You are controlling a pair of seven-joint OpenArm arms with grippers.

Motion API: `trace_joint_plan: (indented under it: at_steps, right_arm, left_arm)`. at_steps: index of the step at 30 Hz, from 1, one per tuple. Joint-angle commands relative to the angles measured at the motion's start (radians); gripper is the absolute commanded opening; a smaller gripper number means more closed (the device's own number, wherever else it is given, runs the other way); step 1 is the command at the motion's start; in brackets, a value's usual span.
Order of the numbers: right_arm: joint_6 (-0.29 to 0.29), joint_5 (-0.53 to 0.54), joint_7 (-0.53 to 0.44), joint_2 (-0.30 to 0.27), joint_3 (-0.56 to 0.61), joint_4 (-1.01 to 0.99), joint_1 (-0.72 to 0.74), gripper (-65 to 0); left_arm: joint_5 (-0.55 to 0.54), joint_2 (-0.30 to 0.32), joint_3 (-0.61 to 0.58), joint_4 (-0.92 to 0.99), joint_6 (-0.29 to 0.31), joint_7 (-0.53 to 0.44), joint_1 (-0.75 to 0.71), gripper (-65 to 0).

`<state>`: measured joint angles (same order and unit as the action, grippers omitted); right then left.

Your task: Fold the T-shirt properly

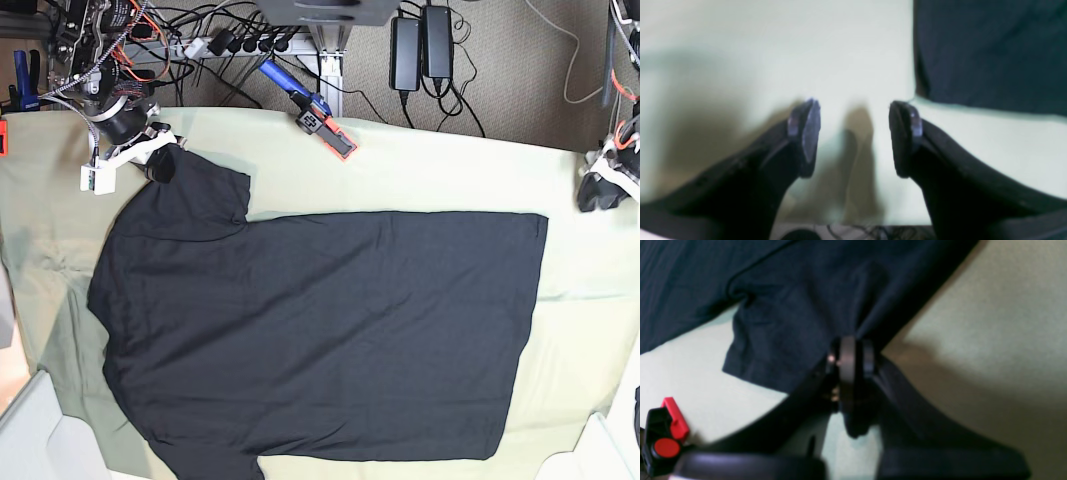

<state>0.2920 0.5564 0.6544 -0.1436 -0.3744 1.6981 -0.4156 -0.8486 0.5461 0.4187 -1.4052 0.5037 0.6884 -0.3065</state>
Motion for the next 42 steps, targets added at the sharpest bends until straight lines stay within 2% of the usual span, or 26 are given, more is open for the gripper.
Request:
trace_joint_plan:
  at_steps: [1,8,16,37,39,40,42]
  right_arm:
    - [0.030,-0.026,0.031,-0.003,0.002,0.003,-0.006,-65.0]
    - [0.030,-0.026,0.031,-0.003,0.002,0.003,-0.006,-65.0]
    - [0.030,-0.026,0.031,-0.005,0.002,0.003,-0.007,-65.0]
    - [0.030,-0.026,0.031,-0.005,0.002,0.003,-0.009,-65.0]
    - [0.030,-0.026,0.031,-0.005,0.002,0.003,-0.009,-65.0]
    - [0.030,-0.026,0.032,-0.005,0.002,0.003,-0.009,-65.0]
    - [0.030,-0.026,0.039,-0.005,0.002,0.003,-0.009,-65.0]
  left_arm:
    - [-0.023,0.019,-0.004,0.001,0.010,-0.005,0.026,-28.4]
    - [-0.053,0.012,-0.094,0.013,0.014,0.016,0.088,-28.4]
    - [-0.028,-0.051,-0.127,0.013,0.017,0.015,0.093,-28.4]
    - [0.035,-0.078,-0.237,0.013,0.017,0.003,0.129,-28.5]
    - [0.054,-0.083,-0.237,0.013,0.017,-0.015,0.129,-31.7]
    - [0.059,-0.083,-0.237,0.013,0.017,-0.030,0.129,-36.5]
    - [0.062,-0.083,-0.237,0.013,0.017,-0.055,0.129,-51.3]
